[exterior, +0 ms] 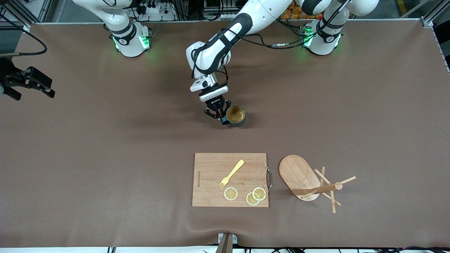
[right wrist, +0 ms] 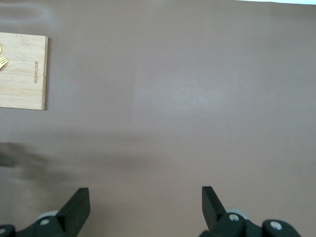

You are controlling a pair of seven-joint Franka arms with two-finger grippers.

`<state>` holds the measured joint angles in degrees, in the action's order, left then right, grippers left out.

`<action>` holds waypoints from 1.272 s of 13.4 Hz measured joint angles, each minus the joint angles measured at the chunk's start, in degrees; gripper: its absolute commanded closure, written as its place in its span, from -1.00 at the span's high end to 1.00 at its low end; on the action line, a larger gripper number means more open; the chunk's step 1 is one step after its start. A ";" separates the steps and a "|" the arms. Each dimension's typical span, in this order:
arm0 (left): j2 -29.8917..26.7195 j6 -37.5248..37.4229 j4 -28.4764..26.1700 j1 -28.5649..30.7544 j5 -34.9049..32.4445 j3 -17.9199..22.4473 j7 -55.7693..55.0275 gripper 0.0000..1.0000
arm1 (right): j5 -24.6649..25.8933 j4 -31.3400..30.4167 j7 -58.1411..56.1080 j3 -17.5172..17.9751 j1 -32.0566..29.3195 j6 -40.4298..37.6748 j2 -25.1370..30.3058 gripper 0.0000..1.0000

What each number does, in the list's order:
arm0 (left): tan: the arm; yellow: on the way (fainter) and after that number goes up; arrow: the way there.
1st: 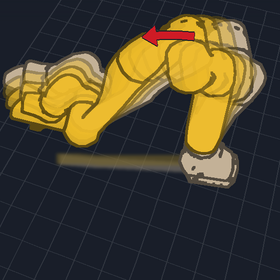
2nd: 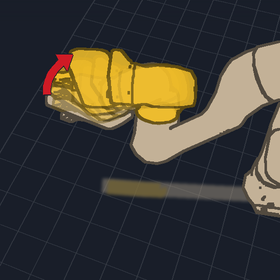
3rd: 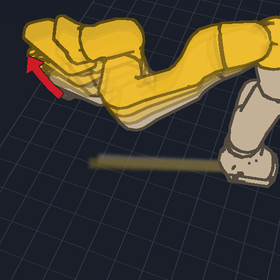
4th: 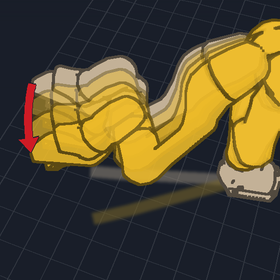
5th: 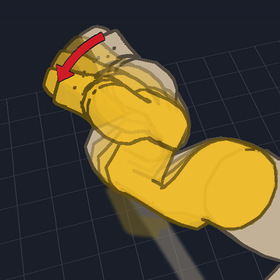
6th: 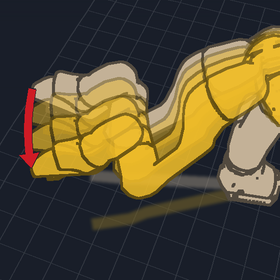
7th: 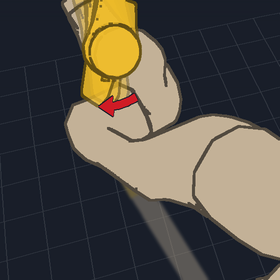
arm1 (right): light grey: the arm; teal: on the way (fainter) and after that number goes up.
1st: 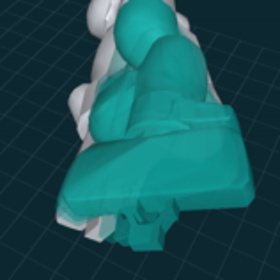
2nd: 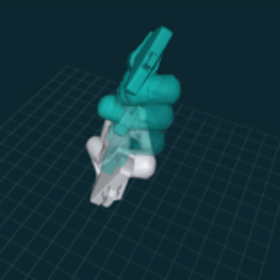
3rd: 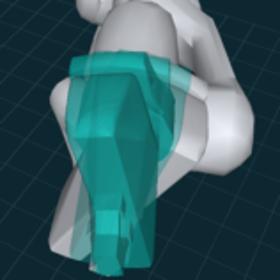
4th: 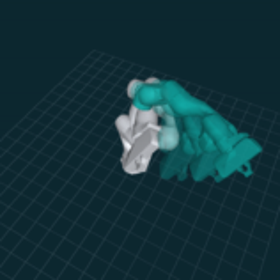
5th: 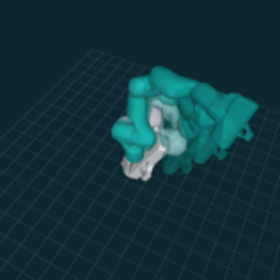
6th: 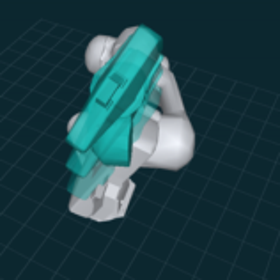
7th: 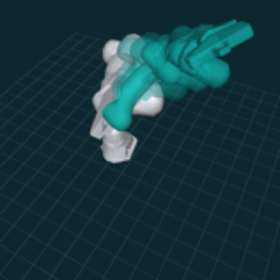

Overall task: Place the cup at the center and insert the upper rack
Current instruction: 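Lift the mug with the left gripper and carry it to the mug tree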

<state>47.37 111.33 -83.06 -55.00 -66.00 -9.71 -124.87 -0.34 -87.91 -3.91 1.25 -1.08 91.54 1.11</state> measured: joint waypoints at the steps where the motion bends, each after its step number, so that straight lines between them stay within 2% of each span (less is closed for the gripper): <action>1: -0.79 0.01 1.86 1.49 3.17 -0.12 2.43 -1.00 | 0.00 0.01 0.00 -1.06 0.77 0.00 0.00 1.00; 4: -4.15 0.14 5.85 6.05 13.25 -0.45 11.04 -1.00 | 0.00 0.06 0.00 -1.85 1.08 0.00 0.00 1.00; 8: -10.13 2.79 6.94 14.49 23.73 -0.41 16.67 -1.00 | 0.00 0.15 0.00 -1.89 1.44 0.00 0.00 1.00; 12: -14.31 12.21 6.98 25.47 35.13 -0.42 17.37 -1.00 | 0.00 0.17 0.00 -2.07 1.45 -0.04 0.00 1.00; 17: -14.74 24.04 6.44 34.97 47.85 -0.37 16.74 -1.00 | 0.00 0.18 0.00 -2.25 1.44 -0.05 -0.01 1.00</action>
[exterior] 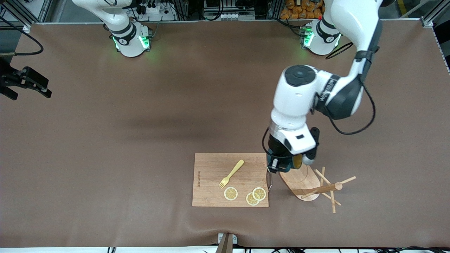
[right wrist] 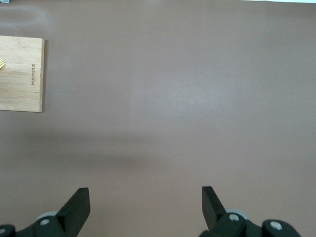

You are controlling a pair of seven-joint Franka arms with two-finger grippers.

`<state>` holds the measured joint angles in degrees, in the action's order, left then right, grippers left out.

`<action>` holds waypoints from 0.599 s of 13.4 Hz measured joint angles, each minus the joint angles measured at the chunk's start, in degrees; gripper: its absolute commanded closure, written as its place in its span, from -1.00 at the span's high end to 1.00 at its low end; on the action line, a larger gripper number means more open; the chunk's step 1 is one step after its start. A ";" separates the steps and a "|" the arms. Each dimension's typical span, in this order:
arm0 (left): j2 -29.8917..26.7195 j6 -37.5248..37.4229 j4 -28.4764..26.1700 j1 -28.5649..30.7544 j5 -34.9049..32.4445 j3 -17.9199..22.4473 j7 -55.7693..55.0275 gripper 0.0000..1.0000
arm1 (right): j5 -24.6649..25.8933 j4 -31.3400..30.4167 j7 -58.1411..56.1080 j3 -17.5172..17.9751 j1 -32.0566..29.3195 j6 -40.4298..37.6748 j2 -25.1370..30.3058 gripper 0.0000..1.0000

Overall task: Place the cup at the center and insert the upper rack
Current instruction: 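Lift the mug with the left gripper and carry it to the mug tree, then hook the mug handle onto a mug-tree peg with the left gripper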

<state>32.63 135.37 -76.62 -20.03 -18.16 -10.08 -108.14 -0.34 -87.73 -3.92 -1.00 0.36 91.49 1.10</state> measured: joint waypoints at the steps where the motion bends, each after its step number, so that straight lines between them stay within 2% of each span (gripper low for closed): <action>1: 0.03 2.71 -0.13 1.54 2.59 -0.01 0.01 -1.00 | 0.00 0.00 0.00 -0.01 0.00 0.00 0.00 1.00; 6: 2.09 16.42 -1.44 4.90 10.36 -0.14 0.50 -1.00 | 0.00 0.00 0.00 -0.02 0.00 0.00 0.00 1.00; 8: 3.30 18.65 -1.82 4.95 13.79 -1.11 3.73 -1.00 | 0.00 0.00 0.00 -0.03 0.00 0.00 0.00 1.00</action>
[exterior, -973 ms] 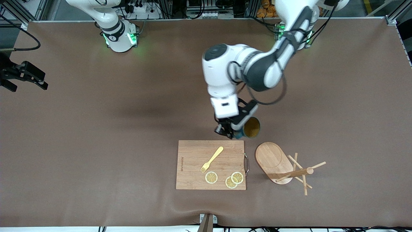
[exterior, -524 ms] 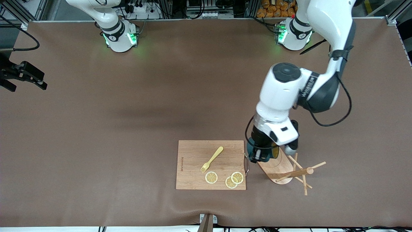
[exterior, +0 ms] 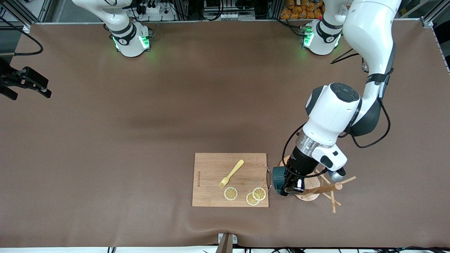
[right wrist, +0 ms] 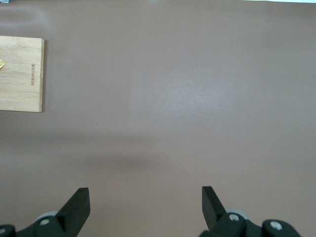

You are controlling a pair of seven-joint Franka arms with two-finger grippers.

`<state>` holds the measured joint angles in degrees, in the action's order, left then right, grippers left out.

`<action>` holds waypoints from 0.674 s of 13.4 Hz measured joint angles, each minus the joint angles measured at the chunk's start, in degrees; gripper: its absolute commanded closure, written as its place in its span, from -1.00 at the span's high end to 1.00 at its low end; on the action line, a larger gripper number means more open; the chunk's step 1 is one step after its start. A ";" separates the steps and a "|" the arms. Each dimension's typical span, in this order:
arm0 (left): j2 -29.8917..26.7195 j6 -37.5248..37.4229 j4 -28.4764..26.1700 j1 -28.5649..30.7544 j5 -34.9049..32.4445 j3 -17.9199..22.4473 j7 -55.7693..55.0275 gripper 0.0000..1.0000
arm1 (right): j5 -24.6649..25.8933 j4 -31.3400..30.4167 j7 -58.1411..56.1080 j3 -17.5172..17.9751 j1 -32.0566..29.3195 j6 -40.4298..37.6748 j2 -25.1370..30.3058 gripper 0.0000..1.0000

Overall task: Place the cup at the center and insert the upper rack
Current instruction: 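Hook the mug handle onto a mug-tree peg with the left gripper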

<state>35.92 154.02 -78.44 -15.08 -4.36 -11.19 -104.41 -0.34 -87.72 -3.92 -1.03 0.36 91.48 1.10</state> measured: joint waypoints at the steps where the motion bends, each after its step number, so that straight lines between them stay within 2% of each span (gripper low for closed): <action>1: 0.11 0.17 -0.04 0.54 2.31 -1.23 2.99 -1.00 | 0.00 0.00 0.00 -0.01 0.00 0.00 0.00 1.00; 2: 0.10 0.17 -0.21 2.34 4.37 -3.88 6.89 -1.00 | 0.00 0.00 0.00 -0.01 0.00 0.00 0.00 1.00; 5: 0.10 -0.54 -2.86 14.53 5.86 -17.39 18.14 -1.00 | 0.00 0.00 0.00 -0.05 0.00 -0.04 0.00 1.00; 6: 0.10 -2.27 -3.57 17.62 5.86 -20.00 21.37 -1.00 | 0.00 0.00 0.00 -0.05 0.00 -0.04 0.00 1.00; 9: 0.10 -7.27 -4.00 20.10 5.86 -21.46 27.20 -1.00 | 0.00 0.00 0.00 -0.05 0.00 -0.05 -0.01 1.00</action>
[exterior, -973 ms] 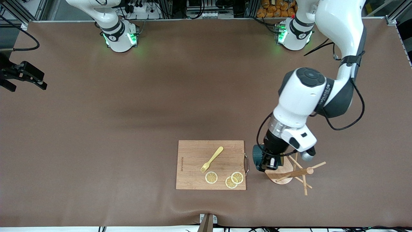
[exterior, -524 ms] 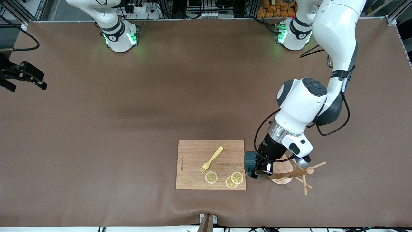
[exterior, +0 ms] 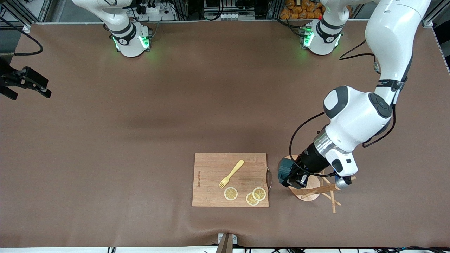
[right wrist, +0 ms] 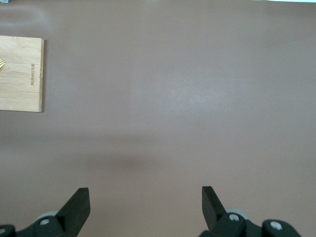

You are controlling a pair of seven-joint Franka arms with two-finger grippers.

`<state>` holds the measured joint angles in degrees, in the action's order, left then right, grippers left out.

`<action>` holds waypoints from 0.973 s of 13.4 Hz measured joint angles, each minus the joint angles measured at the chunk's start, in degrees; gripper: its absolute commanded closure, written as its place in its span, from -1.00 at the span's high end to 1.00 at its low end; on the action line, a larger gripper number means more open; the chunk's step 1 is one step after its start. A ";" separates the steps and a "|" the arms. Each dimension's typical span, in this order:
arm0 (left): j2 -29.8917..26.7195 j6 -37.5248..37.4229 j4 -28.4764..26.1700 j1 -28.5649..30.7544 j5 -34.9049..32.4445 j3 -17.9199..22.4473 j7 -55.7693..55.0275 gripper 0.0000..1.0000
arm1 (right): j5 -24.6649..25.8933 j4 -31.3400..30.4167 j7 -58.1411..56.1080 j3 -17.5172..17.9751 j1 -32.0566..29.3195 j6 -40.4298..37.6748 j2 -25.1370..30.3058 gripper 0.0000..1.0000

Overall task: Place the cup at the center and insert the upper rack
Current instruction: 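Hook the mug handle onto a mug-tree peg with the left gripper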

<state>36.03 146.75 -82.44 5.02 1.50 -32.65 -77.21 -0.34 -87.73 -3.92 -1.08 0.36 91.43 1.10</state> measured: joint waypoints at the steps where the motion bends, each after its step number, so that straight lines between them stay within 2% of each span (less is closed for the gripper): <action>1: 0.00 -0.68 -0.14 -0.03 0.00 -0.11 0.91 -1.00 | 0.00 0.00 0.00 0.00 0.00 0.00 0.00 1.00; 3: 0.00 -2.03 -0.24 -0.09 0.31 -0.33 2.12 -1.00 | 0.00 0.00 0.00 0.00 0.00 0.00 0.00 1.00; 7: 0.00 -2.61 -0.24 0.93 5.14 -0.33 6.34 -1.00 | 0.00 0.00 0.00 0.00 0.00 0.00 0.00 1.00; 13: 0.00 -2.62 -0.23 4.26 9.72 -0.31 6.55 -1.00 | 0.00 0.00 0.00 0.00 0.00 0.00 0.00 1.00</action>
<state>36.03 144.13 -82.66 9.28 11.21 -32.96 -70.66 -0.34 -87.73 -3.92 -1.08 0.36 91.43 1.10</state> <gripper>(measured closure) 0.947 0.000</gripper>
